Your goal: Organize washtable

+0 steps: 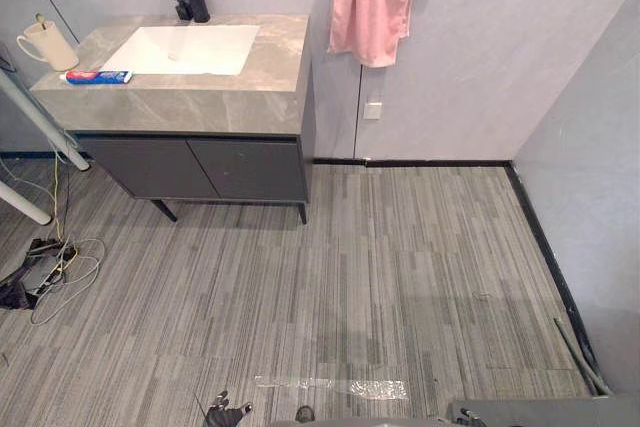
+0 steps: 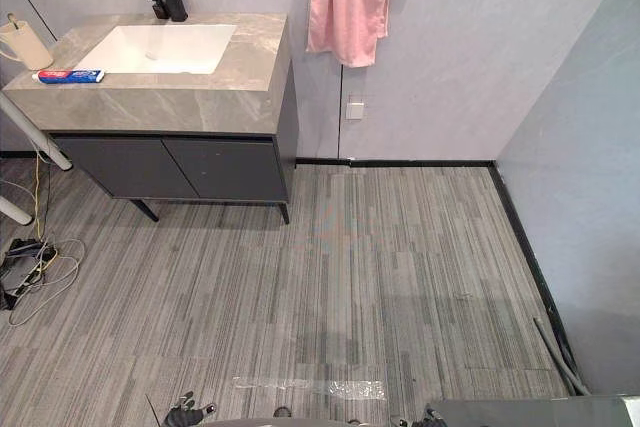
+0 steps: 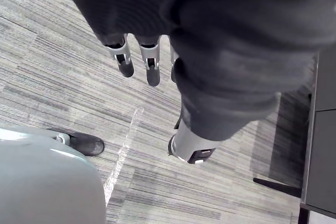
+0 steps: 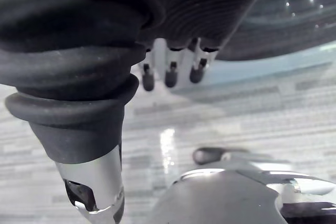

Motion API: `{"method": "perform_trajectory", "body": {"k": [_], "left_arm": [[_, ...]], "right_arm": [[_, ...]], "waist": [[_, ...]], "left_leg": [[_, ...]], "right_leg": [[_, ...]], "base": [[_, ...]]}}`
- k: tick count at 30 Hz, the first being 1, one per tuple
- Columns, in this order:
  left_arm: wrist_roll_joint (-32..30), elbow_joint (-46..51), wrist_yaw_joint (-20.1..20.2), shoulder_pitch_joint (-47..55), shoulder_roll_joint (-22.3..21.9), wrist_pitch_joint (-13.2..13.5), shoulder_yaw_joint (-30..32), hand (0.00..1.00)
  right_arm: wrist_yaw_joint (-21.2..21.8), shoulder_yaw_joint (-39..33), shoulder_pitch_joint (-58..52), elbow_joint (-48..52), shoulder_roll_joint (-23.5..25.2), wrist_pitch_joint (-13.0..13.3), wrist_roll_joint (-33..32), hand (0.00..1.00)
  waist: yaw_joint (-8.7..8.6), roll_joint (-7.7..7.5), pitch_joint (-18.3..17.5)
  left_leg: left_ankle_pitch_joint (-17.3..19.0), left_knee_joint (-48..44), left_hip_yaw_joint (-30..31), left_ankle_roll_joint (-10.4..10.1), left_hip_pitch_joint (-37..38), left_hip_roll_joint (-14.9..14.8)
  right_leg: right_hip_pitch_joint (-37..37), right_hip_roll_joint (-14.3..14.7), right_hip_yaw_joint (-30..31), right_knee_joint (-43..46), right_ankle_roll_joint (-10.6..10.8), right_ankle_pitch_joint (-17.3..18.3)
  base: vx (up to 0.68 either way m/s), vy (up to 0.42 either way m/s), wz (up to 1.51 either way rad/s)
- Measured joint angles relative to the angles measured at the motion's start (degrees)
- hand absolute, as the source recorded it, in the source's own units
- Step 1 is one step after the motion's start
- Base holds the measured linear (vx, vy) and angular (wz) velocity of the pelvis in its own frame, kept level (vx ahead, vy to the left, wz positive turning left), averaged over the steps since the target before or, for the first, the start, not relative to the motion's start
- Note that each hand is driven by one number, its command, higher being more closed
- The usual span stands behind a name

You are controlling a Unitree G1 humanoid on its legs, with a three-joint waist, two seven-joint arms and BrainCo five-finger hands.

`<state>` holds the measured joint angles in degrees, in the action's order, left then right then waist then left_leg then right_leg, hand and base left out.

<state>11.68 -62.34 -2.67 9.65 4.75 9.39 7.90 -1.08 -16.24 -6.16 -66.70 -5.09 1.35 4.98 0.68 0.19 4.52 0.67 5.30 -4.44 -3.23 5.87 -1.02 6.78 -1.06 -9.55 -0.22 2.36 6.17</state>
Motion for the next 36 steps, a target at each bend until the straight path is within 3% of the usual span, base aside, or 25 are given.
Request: {"method": "perform_trajectory", "body": {"k": [36], "left_arm": [[0.08, -0.11, -0.01, 0.01, -0.06, -0.04, 0.1, 0.0]], "right_arm": [[0.03, -1.26, 0.1, 0.0, 0.05, -0.15, -0.1, 0.0]], "waist": [[-0.14, 0.44, 0.08]], "left_leg": [[-0.01, 0.0, 0.26, -0.03, 0.06, -0.08]], "right_leg": [[-0.07, -0.03, -0.8, 0.28, 1.12, 0.71]], "base": [[0.0, 0.0, 0.01]]}}
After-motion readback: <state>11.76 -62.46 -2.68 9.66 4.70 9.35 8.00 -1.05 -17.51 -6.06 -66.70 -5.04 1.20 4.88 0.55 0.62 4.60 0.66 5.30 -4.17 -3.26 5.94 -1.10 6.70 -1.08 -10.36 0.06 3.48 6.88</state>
